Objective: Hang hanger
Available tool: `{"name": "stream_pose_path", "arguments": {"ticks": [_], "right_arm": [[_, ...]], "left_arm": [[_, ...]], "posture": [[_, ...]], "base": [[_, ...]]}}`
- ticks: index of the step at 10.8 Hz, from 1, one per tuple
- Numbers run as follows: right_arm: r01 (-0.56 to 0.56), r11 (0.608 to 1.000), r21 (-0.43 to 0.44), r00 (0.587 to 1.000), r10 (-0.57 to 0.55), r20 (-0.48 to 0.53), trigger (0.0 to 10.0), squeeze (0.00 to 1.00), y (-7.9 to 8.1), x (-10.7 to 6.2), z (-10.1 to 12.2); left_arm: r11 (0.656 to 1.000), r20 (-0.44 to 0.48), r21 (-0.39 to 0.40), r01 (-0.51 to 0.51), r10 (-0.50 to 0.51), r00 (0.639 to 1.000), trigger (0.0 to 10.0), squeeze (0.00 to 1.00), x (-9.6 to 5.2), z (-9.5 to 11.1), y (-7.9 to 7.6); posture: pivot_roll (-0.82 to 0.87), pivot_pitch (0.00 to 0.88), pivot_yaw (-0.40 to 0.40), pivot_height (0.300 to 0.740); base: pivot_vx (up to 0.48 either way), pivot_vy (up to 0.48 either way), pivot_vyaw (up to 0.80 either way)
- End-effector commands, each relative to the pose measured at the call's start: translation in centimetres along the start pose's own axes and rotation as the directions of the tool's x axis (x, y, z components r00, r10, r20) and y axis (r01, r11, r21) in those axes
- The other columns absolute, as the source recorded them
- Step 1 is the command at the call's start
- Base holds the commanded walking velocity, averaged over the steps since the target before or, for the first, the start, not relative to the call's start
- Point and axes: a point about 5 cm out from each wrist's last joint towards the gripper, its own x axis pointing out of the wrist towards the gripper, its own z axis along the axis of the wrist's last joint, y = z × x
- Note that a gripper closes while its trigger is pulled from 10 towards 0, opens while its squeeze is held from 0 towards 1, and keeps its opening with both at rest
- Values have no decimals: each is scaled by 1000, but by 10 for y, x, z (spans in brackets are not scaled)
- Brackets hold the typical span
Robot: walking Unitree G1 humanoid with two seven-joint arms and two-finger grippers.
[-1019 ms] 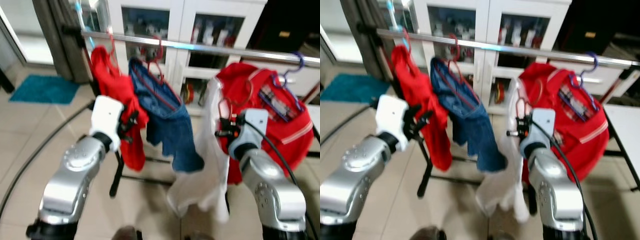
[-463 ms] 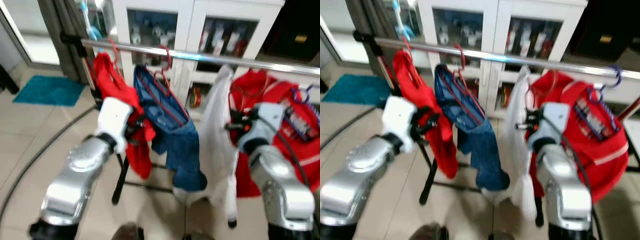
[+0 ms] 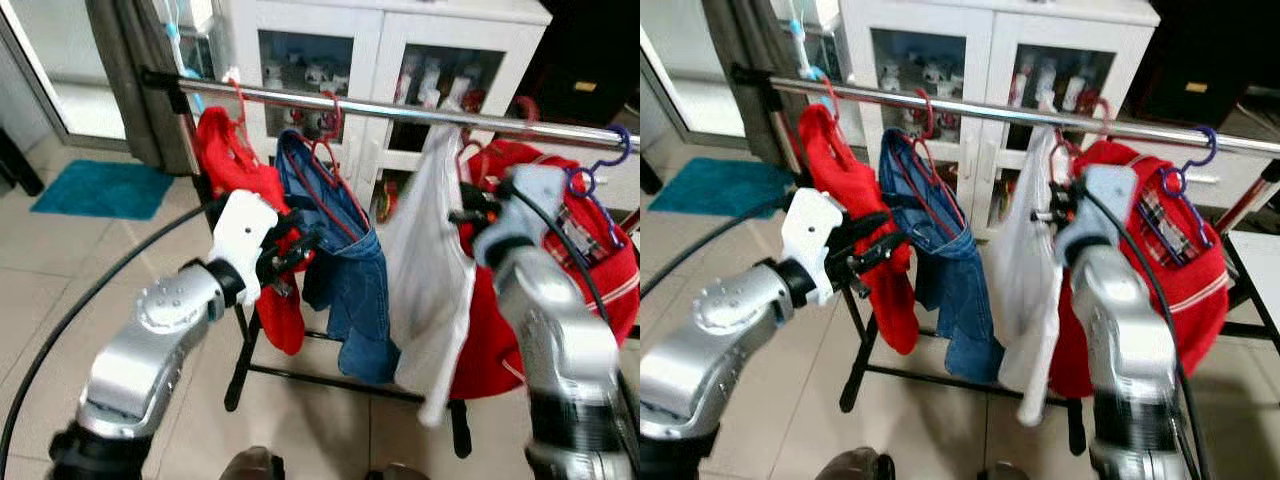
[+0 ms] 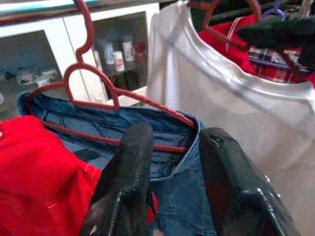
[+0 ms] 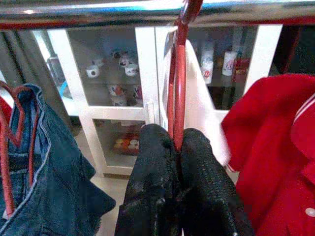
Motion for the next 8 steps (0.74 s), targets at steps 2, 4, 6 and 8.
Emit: {"name": "stream_pose_path", "arguments": {"ticks": [2,4,6,8], "right_arm": [[-24,999,-34,999,22,-49,10000,0,5,23,5],[-40,998,-38,995,37,-92,10000,0,11,43,6],[-10,1000,-25,993,7,-121,10000,0,10,61,11],[17,1000,-1,987,-17,-162,10000,0,6,70,8]], "left_arm": [[997,3,15,76,-77,997,10000,0,2,3,-6],[990,21,17,142,-142,990,10000,0,2,9,-11],[978,16,15,208,-209,978,10000,0,0,12,-16],[969,22,14,246,-247,969,10000,0,-2,13,-17]], "posture": [[110,57,-4,740],[122,55,-5,740],[135,60,-4,740],[138,64,-1,740]], "base": [[0,0,0],[0,0,0],[0,0,0],[0,0,0]]}}
